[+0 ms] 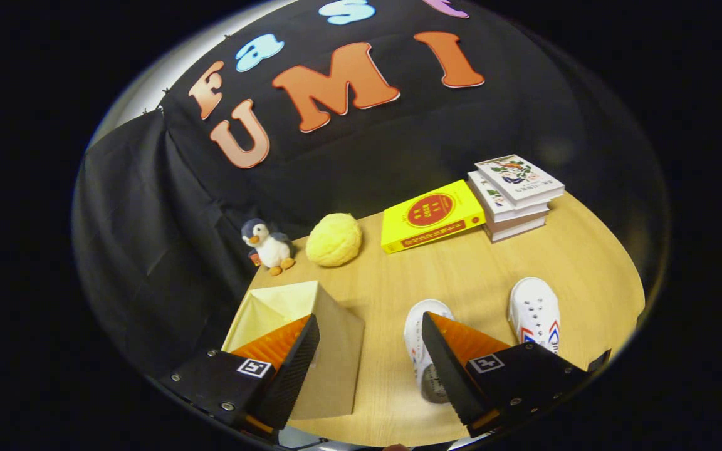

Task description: Open the storage box then place both shoes into the box .Put the left shoe in first, then the right shoe, with the right side of both shoes facing outward in a uniform manner.

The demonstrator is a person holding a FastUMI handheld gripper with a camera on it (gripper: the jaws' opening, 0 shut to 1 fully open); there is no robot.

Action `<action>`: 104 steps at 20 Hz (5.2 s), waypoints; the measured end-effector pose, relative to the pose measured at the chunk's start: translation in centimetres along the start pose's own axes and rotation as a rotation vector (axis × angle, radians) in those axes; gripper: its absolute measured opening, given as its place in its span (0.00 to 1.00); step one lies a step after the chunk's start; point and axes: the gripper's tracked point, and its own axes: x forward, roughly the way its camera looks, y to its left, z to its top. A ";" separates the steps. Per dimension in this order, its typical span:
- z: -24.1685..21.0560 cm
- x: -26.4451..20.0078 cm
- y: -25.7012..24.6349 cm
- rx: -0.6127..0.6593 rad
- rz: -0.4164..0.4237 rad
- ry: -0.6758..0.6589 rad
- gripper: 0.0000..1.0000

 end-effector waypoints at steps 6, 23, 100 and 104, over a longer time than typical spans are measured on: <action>-1.6 0.5 -7.5 -0.100 -0.153 0.001 0.98; -11.3 5.3 -11.4 -0.379 -0.161 0.163 0.96; -7.1 3.8 17.2 -0.066 -0.076 0.041 0.99; -5.1 1.7 11.2 -0.074 -0.108 0.011 0.98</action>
